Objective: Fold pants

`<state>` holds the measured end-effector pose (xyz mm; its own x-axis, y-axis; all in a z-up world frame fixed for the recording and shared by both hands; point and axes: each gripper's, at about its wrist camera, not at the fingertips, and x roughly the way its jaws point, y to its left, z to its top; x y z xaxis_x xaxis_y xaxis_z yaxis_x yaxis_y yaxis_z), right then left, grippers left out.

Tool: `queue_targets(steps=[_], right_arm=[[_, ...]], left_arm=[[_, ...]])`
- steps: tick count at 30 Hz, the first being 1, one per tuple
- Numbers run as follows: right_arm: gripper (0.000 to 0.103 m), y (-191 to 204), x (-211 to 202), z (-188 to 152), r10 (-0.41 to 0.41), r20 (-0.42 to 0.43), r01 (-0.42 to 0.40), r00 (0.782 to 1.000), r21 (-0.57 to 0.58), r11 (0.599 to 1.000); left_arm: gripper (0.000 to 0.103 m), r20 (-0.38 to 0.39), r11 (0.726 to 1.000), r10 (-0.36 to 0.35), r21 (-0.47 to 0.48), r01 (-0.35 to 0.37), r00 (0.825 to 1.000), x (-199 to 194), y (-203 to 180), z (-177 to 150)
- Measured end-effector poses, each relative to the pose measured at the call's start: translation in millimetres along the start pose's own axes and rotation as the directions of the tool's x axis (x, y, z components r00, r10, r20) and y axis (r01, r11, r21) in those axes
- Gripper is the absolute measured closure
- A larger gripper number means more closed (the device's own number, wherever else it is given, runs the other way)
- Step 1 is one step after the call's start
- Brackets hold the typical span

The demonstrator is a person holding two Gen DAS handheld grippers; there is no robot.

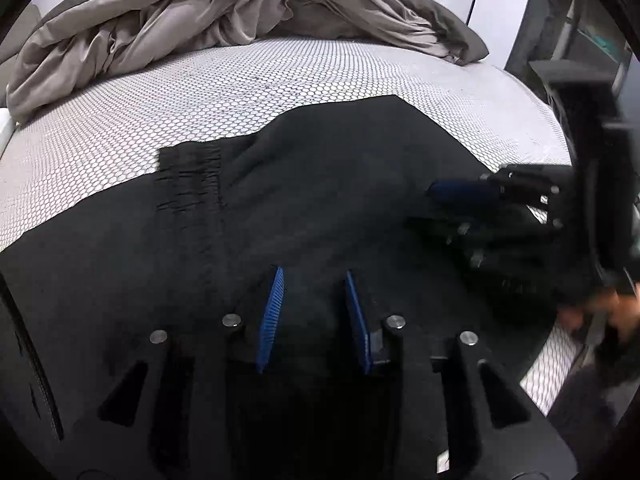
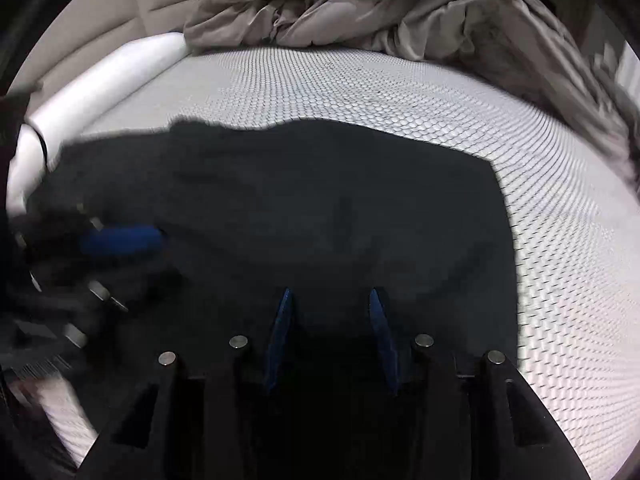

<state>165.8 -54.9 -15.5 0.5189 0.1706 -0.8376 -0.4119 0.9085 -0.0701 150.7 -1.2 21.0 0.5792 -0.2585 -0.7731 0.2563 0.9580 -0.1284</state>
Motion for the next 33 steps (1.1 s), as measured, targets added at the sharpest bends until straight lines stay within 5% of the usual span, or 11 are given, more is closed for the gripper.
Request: queue_targets(steps=[2, 5, 7, 12, 14, 16, 19, 22, 26, 31, 33], right_arm=[[0.060, -19, -9, -8, -0.132, -0.001, 0.132, 0.991, 0.027, 0.991], [0.060, -50, -24, -25, -0.158, -0.001, 0.157, 0.987, 0.088, 0.984], [0.060, -54, -39, -33, -0.159, 0.034, 0.155, 0.987, 0.101, 0.983], [0.060, -8, -61, -29, 0.022, 0.123, -0.028, 0.992, 0.049, 0.998], [0.060, 10, -51, -31, 0.139, 0.083, -0.142, 0.987, 0.030, 0.989], [0.060, 26, -38, -42, 0.170, 0.008, -0.170, 0.985, -0.006, 0.985], [0.060, 11, -46, -61, 0.100, 0.004, -0.100, 0.995, -0.031, 0.994], [0.057, -44, -58, -83, -0.143, 0.003, 0.143, 0.990, 0.021, 0.989], [0.052, -103, -75, -101, 0.121, 0.066, -0.135, 0.990, 0.276, 0.952], [0.055, -139, -57, -111, 0.372, 0.158, -0.397, 0.915, 0.517, 0.758], [0.074, -139, -43, -110, 0.426, 0.178, -0.450, 0.887, 0.543, 0.709]], left_arm=[[0.072, 0.014, 1.000, -0.019, -0.024, 0.020, 1.000, -14, 11, -9], [0.072, 0.021, 0.996, 0.086, -0.025, -0.086, 0.996, -32, 17, -25], [0.072, 0.043, 0.998, 0.062, -0.036, -0.060, 0.997, -44, 17, -28], [0.072, 0.069, 0.999, -0.039, -0.006, 0.040, 0.997, -41, -15, -25], [0.072, 0.006, 0.999, -0.046, 0.024, 0.046, 0.999, -22, -26, -28], [0.072, -0.010, 0.995, -0.038, 0.089, 0.039, 0.999, -21, -29, -35], [0.072, -0.010, 0.995, -0.054, 0.082, 0.055, 0.998, -35, -13, -46], [0.072, -0.017, 0.997, -0.070, 0.039, 0.070, 0.997, -48, 7, -61], [0.072, 0.015, 0.996, -0.084, -0.022, 0.084, 0.996, -70, 19, -65], [0.071, 0.078, 0.979, -0.003, -0.201, 0.019, 0.997, -97, 58, -64], [0.071, 0.109, 0.963, 0.041, -0.268, -0.010, 0.993, -111, 74, -66]])
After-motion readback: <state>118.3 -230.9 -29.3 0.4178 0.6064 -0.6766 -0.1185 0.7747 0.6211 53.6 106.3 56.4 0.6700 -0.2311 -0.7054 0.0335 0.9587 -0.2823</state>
